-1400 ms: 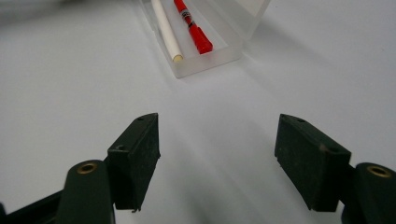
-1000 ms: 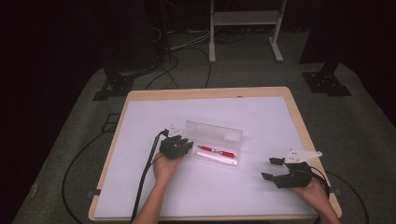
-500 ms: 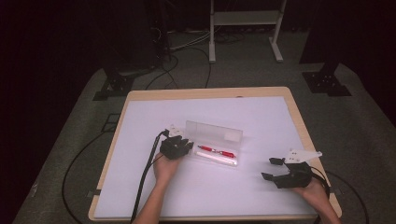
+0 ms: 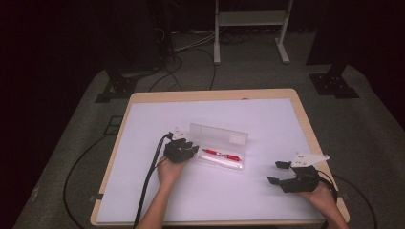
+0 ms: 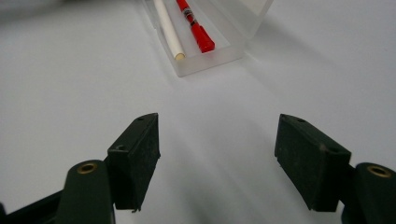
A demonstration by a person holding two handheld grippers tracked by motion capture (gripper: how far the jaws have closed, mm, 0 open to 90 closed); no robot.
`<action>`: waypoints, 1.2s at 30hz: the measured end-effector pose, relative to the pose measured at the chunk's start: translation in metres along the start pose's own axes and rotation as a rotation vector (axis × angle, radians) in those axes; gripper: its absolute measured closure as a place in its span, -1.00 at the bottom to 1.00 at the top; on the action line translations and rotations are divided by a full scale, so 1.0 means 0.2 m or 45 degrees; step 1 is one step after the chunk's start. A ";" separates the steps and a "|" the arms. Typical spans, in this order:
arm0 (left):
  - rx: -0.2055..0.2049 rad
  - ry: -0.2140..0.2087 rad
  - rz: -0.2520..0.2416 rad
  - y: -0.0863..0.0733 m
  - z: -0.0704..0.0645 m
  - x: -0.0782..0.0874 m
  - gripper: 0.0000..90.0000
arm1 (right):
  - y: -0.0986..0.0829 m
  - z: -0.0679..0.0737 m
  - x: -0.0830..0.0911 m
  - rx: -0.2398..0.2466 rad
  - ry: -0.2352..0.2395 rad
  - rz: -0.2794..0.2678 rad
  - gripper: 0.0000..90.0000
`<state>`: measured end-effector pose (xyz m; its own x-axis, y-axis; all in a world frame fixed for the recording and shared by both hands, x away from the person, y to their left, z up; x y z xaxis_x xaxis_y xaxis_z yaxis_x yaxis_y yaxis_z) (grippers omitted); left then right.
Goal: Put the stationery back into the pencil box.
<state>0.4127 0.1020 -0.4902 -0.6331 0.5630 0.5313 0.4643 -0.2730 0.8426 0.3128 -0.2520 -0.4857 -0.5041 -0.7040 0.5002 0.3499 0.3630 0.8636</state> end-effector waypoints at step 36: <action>-0.031 -0.058 -0.070 0.04 -0.05 0.14 0.17 | -0.02 0.00 0.00 -0.006 -0.030 0.020 -0.37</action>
<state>0.3926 0.1078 -0.4673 -0.6283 0.6124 0.4797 0.4137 -0.2592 0.8727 0.3121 -0.2539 -0.4890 -0.5167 -0.6839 0.5150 0.3617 0.3708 0.8554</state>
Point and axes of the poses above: each handheld gripper's, and its own axes: x roughly backward along the jaws, y roughly out of its top, z roughly to its left, the point moved 5 cm from there along -x, roughly forward along the jaws, and after that the axes turned 6 degrees about -z, right-handed, at the moved point
